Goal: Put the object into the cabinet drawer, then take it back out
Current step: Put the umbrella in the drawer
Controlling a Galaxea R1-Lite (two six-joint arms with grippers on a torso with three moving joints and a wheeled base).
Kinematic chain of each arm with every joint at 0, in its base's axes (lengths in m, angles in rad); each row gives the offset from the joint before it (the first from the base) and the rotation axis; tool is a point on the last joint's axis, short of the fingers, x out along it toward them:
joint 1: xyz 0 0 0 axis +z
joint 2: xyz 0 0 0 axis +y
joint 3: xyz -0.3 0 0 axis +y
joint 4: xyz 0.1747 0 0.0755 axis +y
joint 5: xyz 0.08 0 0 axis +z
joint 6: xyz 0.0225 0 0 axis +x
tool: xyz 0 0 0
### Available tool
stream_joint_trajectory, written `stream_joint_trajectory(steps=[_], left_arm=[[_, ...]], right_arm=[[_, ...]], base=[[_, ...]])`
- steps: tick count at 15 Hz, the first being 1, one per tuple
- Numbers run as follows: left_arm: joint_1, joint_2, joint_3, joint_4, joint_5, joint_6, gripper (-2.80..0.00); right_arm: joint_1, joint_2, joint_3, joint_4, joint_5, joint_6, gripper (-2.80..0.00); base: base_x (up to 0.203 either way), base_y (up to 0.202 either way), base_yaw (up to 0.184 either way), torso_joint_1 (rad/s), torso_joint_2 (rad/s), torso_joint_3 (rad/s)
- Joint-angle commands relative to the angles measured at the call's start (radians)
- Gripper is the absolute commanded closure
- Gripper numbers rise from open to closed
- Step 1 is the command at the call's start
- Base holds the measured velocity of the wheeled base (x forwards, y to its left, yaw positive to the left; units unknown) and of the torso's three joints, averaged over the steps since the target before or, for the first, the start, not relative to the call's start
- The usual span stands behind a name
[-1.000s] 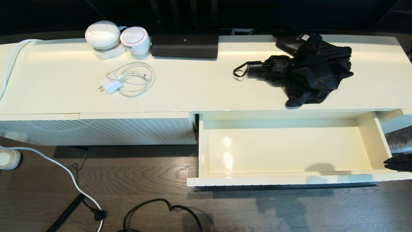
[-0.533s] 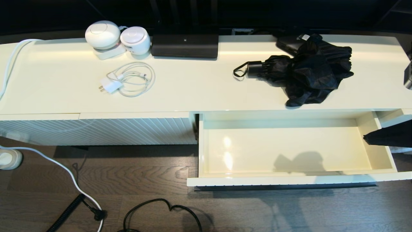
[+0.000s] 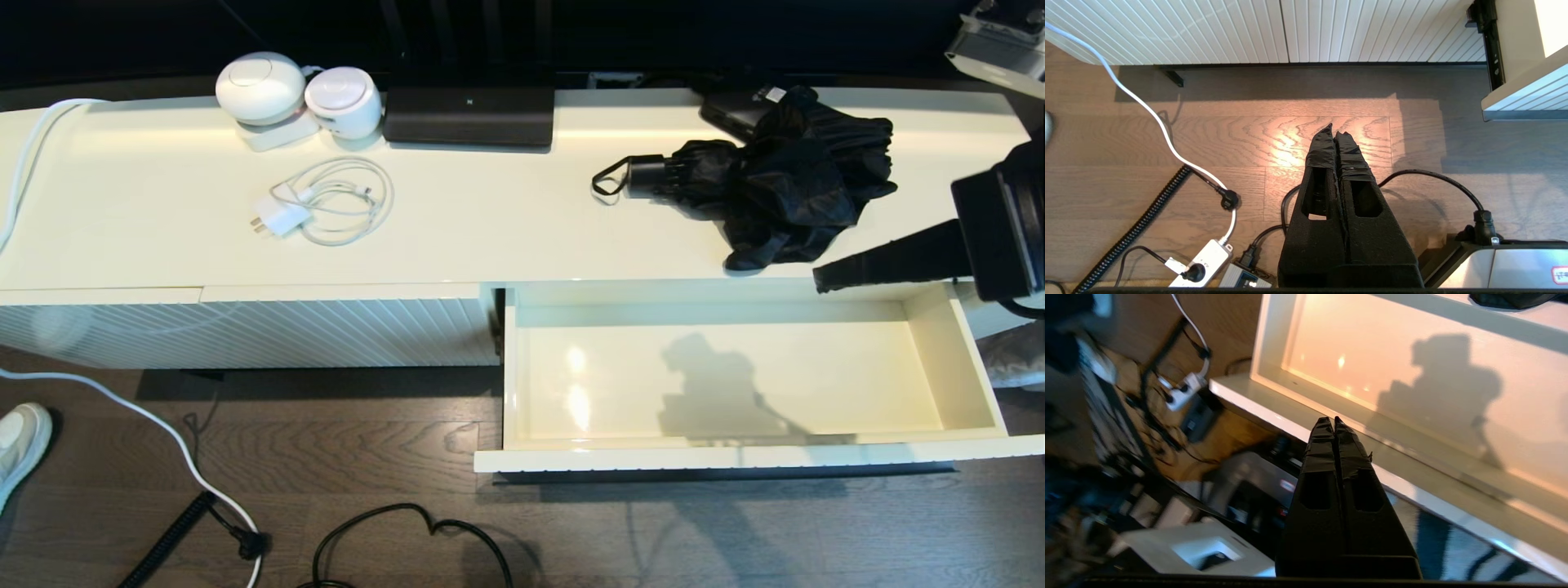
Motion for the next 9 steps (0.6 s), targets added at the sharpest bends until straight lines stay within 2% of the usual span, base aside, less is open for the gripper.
stream_joint_trajectory(steps=[1, 4, 6, 8, 9], left_arm=[[0.001, 0.0, 0.0, 0.0, 0.0, -0.001, 0.0], [0.001, 0.0, 0.0, 0.0, 0.0, -0.001, 0.0], [0.001, 0.0, 0.0, 0.0, 0.0, -0.001, 0.0], [0.001, 0.0, 0.0, 0.0, 0.0, -0.001, 0.0], [0.0, 0.0, 0.0, 0.0, 0.0, -0.001, 0.0]], right_arm=[[0.024, 0.06, -0.061, 0.002, -0.003, 0.204, 0.0], [0.022, 0.13, -0.15, 0.006, -0.028, 0.477, 0.0], [0.002, 0.18, -0.204, 0.009, -0.065, 0.631, 0.0], [-0.066, 0.227, -0.25, 0.03, -0.099, 0.787, 0.0], [-0.105, 0.246, -0.254, 0.051, -0.123, 0.825, 0.0]], base=[[0.0, 0.0, 0.0, 0.0, 0.0, 0.0], [0.0, 0.0, 0.0, 0.0, 0.0, 0.0], [0.0, 0.0, 0.0, 0.0, 0.0, 0.0], [0.0, 0.0, 0.0, 0.0, 0.0, 0.0], [0.0, 0.0, 0.0, 0.0, 0.0, 0.0]])
